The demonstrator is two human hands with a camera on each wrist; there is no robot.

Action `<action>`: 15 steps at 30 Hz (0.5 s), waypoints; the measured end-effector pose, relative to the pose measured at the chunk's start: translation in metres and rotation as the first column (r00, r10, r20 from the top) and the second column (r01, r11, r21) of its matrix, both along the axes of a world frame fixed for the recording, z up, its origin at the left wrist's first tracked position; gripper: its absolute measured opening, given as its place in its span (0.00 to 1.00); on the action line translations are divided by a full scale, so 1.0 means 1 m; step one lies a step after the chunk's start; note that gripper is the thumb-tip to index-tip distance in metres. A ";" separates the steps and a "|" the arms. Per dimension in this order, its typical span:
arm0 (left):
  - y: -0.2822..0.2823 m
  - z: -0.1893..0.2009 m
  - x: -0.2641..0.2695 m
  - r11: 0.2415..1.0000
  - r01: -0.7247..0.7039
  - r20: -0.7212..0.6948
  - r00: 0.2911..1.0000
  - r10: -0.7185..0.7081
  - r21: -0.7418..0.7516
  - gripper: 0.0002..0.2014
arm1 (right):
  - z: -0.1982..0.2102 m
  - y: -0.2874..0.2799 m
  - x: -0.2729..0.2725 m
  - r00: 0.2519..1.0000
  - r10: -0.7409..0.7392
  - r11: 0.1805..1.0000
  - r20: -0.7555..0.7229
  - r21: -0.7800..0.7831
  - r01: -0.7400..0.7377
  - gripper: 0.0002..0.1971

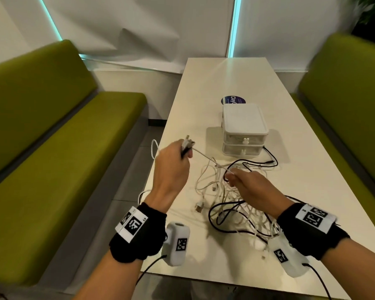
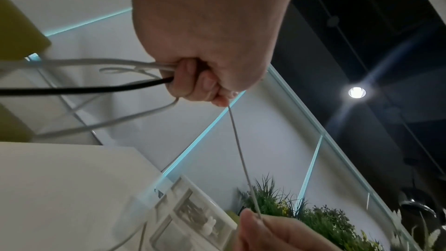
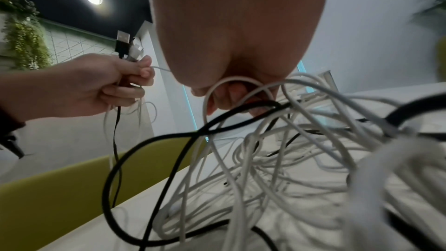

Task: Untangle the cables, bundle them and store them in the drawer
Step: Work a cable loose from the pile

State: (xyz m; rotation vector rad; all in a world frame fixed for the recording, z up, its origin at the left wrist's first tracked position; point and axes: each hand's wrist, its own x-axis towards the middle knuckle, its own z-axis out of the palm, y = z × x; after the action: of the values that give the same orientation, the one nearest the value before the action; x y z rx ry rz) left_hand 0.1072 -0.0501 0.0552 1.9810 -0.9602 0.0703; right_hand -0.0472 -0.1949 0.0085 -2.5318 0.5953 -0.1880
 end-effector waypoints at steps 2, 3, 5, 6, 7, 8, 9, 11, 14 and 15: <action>-0.004 0.000 0.004 0.999 -0.047 -0.012 0.999 0.047 0.022 0.12 | 0.004 0.000 0.000 1.000 0.003 1.000 0.011 0.010 -0.003 0.17; -0.005 -0.003 0.005 0.997 -0.056 -0.005 0.998 0.057 0.043 0.12 | 0.006 0.001 0.001 1.000 0.007 1.000 0.010 0.011 -0.008 0.16; -0.007 -0.007 0.004 0.995 -0.075 0.057 0.996 0.072 0.059 0.10 | 0.005 0.002 0.001 1.000 0.013 1.000 -0.005 -0.002 -0.013 0.13; -0.005 -0.008 0.002 0.997 -0.071 0.105 0.992 0.068 0.027 0.10 | 0.004 0.002 0.002 1.000 0.017 1.000 -0.011 -0.009 -0.017 0.13; -0.004 -0.008 -0.001 0.999 -0.036 0.151 0.988 0.041 -0.037 0.13 | 0.003 0.002 0.002 1.000 0.014 1.000 -0.021 -0.013 -0.014 0.13; -0.004 -0.006 -0.005 0.994 0.028 0.195 0.981 -0.007 -0.103 0.18 | 0.003 0.002 0.004 1.000 0.017 1.000 -0.018 -0.013 -0.017 0.14; -0.004 -0.004 -0.010 0.984 0.112 0.236 0.969 -0.077 -0.137 0.22 | 0.004 0.003 0.006 1.000 0.012 1.000 -0.014 -0.012 -0.012 0.14; -0.008 -0.005 -0.020 0.960 0.273 0.273 0.930 -0.247 -0.059 0.28 | 0.006 0.005 0.010 1.000 0.005 1.000 0.014 -0.019 -0.004 0.14; -0.019 -0.017 -0.028 0.899 0.309 0.202 0.903 -0.380 0.309 0.27 | 0.011 0.006 0.015 0.998 0.021 0.998 0.052 -0.061 -0.017 0.08; -0.021 -0.023 -0.029 0.860 0.267 0.203 0.902 -0.382 0.434 0.24 | 0.011 0.005 0.015 0.998 0.034 0.997 0.051 -0.075 -0.030 0.10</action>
State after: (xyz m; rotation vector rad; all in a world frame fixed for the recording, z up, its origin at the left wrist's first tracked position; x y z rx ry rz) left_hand 0.0778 -0.0713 0.0325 2.1764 -1.5979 -0.0393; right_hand -0.0321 -0.1894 0.0191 -2.5975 0.5367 -0.2680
